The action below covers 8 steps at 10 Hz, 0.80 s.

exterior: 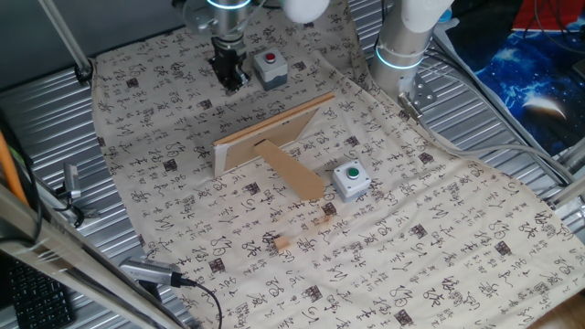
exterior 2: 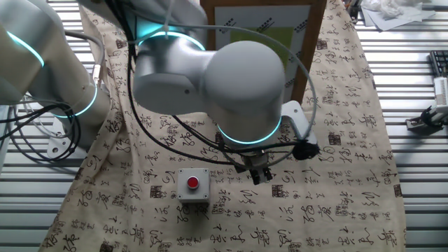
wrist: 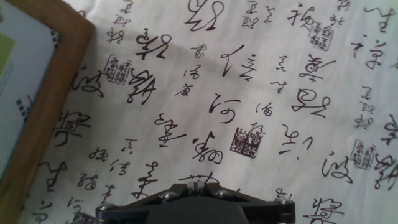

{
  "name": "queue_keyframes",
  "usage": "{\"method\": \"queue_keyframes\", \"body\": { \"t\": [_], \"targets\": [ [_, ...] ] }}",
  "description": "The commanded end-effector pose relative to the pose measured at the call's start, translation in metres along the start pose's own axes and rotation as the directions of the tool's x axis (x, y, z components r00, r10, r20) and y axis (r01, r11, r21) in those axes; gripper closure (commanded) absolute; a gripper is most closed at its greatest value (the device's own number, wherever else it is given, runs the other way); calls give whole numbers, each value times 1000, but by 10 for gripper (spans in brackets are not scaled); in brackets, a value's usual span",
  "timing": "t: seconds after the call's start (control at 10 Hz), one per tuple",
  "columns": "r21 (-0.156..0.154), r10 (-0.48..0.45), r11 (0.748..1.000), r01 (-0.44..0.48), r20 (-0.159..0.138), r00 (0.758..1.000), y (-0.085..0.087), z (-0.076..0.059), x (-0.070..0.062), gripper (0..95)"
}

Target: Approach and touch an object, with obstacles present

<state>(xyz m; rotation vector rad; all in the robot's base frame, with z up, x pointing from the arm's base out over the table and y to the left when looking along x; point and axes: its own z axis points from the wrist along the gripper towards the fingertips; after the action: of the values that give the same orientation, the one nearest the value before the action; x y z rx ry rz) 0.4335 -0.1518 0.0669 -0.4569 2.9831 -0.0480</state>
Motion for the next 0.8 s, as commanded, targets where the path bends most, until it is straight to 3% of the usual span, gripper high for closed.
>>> {"method": "queue_keyframes", "body": {
  "t": [0.1, 0.4, 0.5, 0.7, 0.8],
  "targets": [
    [-8, 43, 999, -44, -19, 999, 0, 0, 0, 950],
    [-9, 28, 1000, -28, -26, 999, -3, 0, -4, 950],
    [-12, 14, 1000, -14, -28, 1000, -13, 0, -18, 950],
    [-24, -22, 999, 22, -28, 999, -46, 4, -74, 950],
    [-34, -33, 999, 32, -28, 999, -61, 6, -110, 950]
  ]
}}
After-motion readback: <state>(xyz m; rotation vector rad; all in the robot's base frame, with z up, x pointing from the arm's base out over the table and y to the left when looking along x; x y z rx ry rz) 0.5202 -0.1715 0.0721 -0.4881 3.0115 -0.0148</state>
